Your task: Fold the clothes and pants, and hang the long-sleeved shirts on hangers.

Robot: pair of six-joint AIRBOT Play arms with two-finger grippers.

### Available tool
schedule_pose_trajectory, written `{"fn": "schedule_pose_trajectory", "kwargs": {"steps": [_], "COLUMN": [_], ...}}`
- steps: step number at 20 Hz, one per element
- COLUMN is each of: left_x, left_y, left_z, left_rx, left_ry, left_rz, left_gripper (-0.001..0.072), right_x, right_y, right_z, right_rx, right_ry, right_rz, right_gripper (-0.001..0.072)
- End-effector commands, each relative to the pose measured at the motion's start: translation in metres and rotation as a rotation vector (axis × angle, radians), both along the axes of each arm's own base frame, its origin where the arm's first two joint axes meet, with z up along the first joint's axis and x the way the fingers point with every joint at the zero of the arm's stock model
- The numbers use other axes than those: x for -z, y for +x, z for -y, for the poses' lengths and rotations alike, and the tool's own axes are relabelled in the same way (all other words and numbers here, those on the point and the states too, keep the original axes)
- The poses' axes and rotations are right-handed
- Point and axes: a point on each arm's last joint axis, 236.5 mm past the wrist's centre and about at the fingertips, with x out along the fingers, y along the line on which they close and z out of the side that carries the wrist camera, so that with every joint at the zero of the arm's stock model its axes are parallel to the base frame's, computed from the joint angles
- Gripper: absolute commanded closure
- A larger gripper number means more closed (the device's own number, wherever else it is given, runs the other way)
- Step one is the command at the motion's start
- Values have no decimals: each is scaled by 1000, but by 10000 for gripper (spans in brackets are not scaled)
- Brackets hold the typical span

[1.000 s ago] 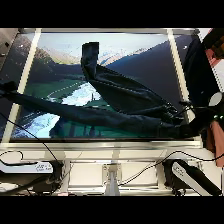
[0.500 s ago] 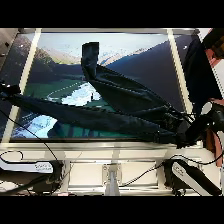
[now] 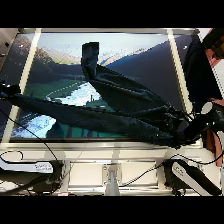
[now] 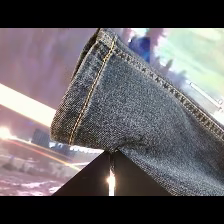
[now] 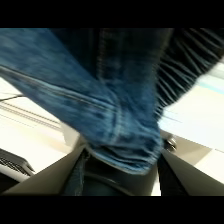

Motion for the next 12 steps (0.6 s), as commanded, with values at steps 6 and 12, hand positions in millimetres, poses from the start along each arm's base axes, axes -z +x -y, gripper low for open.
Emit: {"fn": "schedule_pose_trajectory", "kwargs": {"steps": [6, 12], "left_x": [-3, -1], "left_y": [8, 9], "left_z": [-3, -3], "left_rx": [4, 5], "left_ry": [14, 14], "left_rz": [34, 35], "left_gripper": [693, 693], "right_x": [11, 11], "right_y": [51, 58], "right_z": [1, -6], "right_rx": [-22, -71], "right_ry": [5, 59], "right_rz": [236, 284], "right_gripper": [72, 29]}}
